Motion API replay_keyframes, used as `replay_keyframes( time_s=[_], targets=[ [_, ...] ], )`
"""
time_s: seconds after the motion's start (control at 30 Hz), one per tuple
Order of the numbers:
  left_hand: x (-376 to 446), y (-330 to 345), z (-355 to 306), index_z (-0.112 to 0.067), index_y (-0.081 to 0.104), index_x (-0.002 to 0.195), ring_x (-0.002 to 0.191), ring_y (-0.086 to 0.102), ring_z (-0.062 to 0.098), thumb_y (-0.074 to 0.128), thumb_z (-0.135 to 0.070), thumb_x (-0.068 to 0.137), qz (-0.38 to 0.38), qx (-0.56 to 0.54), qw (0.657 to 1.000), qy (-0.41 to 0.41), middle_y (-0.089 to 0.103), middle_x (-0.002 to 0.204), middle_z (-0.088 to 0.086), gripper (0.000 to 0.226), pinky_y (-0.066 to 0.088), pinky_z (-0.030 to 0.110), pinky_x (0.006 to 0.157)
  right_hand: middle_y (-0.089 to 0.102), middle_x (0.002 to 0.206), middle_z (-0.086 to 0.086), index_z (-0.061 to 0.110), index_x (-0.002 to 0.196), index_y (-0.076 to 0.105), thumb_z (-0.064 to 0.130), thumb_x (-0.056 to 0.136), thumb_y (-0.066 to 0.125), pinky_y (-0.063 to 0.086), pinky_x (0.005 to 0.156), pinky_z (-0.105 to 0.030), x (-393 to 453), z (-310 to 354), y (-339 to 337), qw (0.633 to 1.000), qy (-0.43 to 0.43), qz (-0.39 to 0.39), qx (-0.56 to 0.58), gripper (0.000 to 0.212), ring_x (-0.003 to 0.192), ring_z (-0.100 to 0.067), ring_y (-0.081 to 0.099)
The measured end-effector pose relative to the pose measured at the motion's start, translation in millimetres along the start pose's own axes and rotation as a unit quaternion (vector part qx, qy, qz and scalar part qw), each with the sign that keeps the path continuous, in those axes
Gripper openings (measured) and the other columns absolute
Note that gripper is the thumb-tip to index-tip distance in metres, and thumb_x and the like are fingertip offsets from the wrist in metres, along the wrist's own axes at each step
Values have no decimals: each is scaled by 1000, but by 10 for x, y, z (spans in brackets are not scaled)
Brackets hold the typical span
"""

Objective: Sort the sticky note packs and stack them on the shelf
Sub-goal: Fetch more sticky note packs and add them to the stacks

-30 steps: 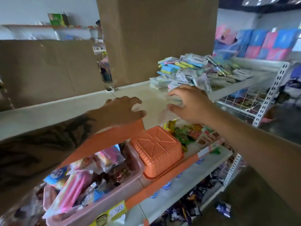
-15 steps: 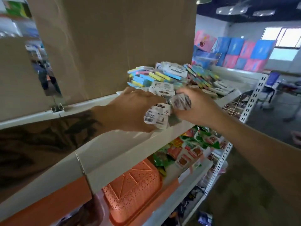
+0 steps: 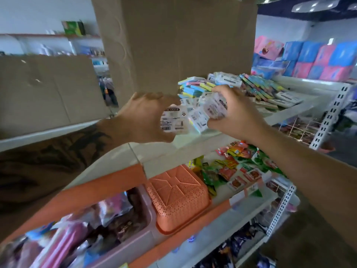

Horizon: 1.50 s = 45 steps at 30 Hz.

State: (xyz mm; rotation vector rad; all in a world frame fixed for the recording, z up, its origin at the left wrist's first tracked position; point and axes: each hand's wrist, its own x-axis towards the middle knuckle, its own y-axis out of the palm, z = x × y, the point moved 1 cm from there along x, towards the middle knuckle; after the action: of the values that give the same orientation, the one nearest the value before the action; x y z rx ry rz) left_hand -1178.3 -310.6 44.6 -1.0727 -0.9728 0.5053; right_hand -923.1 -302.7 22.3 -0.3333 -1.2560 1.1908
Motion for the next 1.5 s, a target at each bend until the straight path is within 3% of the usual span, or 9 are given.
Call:
replay_keyframes(
  time_s=[0.13,0.23,0.43,0.6,0.8,1.0,1.27,1.4,1.5],
  targets=[
    [-720,-234,96,-37,49,136,103,66,26,66,-69,59,21,12,996,-86,68,121,-3,84,51,41,94,57,132,-1,29,139,48,38,66,83,49,87,-39,-277,500,117,998,-38,32,39,81,109,-23,58],
    [-1248,-430,171,-33,47,142,113,63,29,79,-63,66,55,35,989,-130,65,131,1,88,46,40,99,60,127,0,30,128,50,41,61,82,50,94,-45,-445,924,262,993,-70,50,78,75,111,-25,60],
    [-2118,-863,349,-36,44,144,107,62,25,79,-61,70,77,56,976,-194,64,129,-1,85,44,35,91,56,109,9,35,106,57,46,58,75,43,76,-34,-605,1739,536,976,-141,116,116,52,94,-16,59],
    [-2734,-1001,736,-37,45,140,93,64,24,83,-56,67,51,32,967,-246,69,118,-2,84,45,31,76,57,109,11,41,97,55,55,50,68,52,89,-42,-663,2371,798,963,-197,138,121,50,97,-15,60],
    [-3381,-997,1452,-50,44,128,92,63,21,73,-66,56,33,-49,947,-315,67,113,-9,80,53,38,82,56,109,13,40,93,55,61,47,60,51,91,-41,-534,3174,1184,947,-250,174,105,51,98,-18,60],
    [-3886,-1116,2319,-49,50,127,98,63,17,88,-53,68,83,-96,939,-321,63,111,-16,70,52,39,87,54,111,14,34,99,61,61,45,61,51,93,-41,-299,4052,1641,927,-255,252,107,61,99,-17,59],
    [-4358,-1132,3057,-57,44,125,97,60,6,80,-63,72,138,-126,945,-267,60,109,-28,64,54,39,84,52,109,16,38,90,56,57,48,62,52,90,-42,-175,4876,2158,878,-290,376,56,46,101,-12,57],
    [-4417,-1170,3192,-62,31,133,108,54,4,74,-77,67,181,-118,947,-236,54,118,-33,81,47,31,84,52,108,19,40,93,56,64,50,60,53,88,-44,-81,5070,2163,850,-294,436,-15,49,100,-9,58],
    [-4495,-1165,3273,-67,23,135,115,48,1,79,-72,65,187,-157,941,-236,48,124,-35,90,43,33,93,52,106,21,43,95,55,76,52,64,52,89,-43,-12,5224,2113,847,-303,436,-38,55,102,-6,56]
  ],
)
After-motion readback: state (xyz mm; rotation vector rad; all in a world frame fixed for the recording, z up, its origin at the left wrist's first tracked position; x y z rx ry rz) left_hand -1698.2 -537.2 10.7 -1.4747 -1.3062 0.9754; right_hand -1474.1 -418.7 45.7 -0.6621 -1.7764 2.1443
